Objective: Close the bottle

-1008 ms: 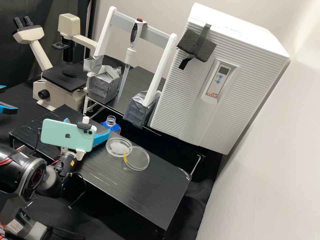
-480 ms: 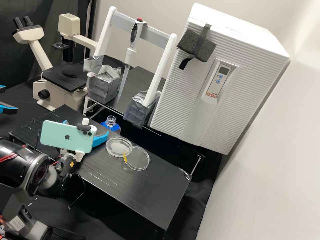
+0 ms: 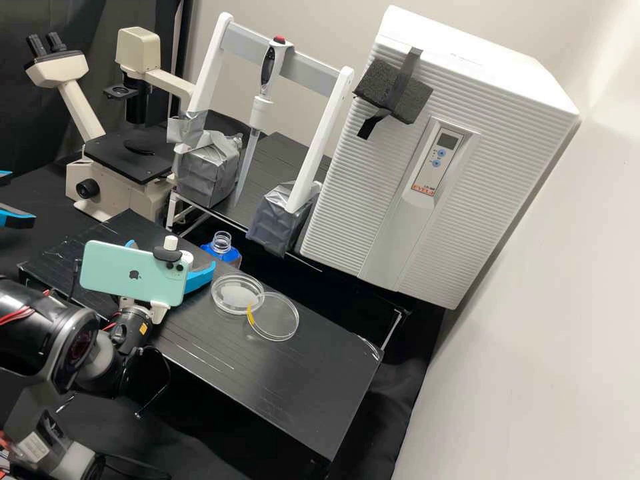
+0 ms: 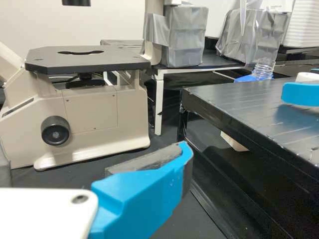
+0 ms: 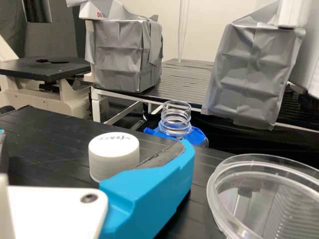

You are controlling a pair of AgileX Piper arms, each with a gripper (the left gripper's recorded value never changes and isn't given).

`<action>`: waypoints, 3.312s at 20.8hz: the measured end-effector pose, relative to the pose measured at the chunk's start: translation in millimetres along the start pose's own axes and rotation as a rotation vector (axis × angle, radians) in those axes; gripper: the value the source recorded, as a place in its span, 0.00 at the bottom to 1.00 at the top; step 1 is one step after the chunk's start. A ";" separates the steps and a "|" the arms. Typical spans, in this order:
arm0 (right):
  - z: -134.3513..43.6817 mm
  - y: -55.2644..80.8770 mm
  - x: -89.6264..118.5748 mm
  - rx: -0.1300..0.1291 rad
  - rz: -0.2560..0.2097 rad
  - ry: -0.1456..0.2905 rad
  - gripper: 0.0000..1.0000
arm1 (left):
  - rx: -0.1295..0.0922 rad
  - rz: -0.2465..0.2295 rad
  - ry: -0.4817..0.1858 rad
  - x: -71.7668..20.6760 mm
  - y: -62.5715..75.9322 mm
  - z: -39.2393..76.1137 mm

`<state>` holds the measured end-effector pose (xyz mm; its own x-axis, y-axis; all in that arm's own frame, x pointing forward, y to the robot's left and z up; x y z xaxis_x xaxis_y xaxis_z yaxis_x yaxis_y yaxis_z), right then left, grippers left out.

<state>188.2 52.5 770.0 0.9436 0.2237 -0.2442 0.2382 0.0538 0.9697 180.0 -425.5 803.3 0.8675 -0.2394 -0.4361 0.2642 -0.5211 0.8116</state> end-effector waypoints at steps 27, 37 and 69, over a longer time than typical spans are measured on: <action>0.9 3.0 -1.1 0.023 0.010 -0.003 0.00 | 0.000 0.000 0.000 0.0 0.0 0.0; 0.9 3.0 -1.1 0.023 0.010 -0.003 0.00 | 0.001 -0.001 -0.004 0.3 -0.1 0.6; -14.6 43.6 66.3 -0.023 0.168 0.034 0.00 | -0.006 0.009 0.008 0.3 0.8 -0.5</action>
<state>257.8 83.9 796.1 0.9611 0.2646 -0.0788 0.0721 0.0350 0.9968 180.7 -425.6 804.0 0.8731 -0.2377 -0.4258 0.2587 -0.5143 0.8177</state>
